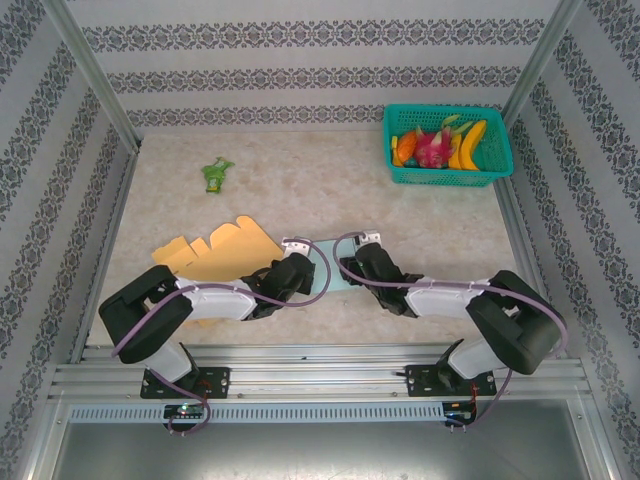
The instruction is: Fold the paper box
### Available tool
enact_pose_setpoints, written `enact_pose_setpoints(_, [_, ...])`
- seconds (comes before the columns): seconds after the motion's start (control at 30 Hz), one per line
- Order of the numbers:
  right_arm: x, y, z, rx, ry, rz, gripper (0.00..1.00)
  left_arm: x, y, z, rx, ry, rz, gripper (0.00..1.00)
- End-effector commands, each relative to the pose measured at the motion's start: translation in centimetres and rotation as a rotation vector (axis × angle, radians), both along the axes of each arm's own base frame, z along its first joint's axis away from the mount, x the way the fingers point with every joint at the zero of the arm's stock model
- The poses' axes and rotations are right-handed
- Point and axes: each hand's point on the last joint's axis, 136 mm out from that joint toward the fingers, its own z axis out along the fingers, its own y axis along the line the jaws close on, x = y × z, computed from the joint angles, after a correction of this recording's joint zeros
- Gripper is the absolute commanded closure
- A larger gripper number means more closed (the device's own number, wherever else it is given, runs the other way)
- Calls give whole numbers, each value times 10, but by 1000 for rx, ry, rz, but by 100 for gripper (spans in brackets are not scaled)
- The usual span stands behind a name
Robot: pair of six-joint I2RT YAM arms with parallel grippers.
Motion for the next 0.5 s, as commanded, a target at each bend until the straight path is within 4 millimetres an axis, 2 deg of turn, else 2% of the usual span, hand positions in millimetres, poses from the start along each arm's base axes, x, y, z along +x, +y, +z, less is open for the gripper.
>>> enact_pose_setpoints(0.0, [-10, -13, -8, 23, 12, -49, 53, -11, 1, 9, -54, 22, 17, 69])
enact_pose_setpoints(0.2, [-13, -21, -8, 23, -11, -72, 54, -26, 13, 26, -138, 50, 77, 68])
enact_pose_setpoints(0.23, [-14, -21, -9, 22, -8, -72, 54, -30, 14, 26, -147, 63, 83, 66])
enact_pose_setpoints(0.27, [-21, -27, -20, 1, 14, -72, 54, -32, 15, 24, -155, 82, 100, 62])
enact_pose_setpoints(0.47, [-27, -30, -27, -4, 17, -79, 53, -55, 25, 7, -189, 245, 234, 54])
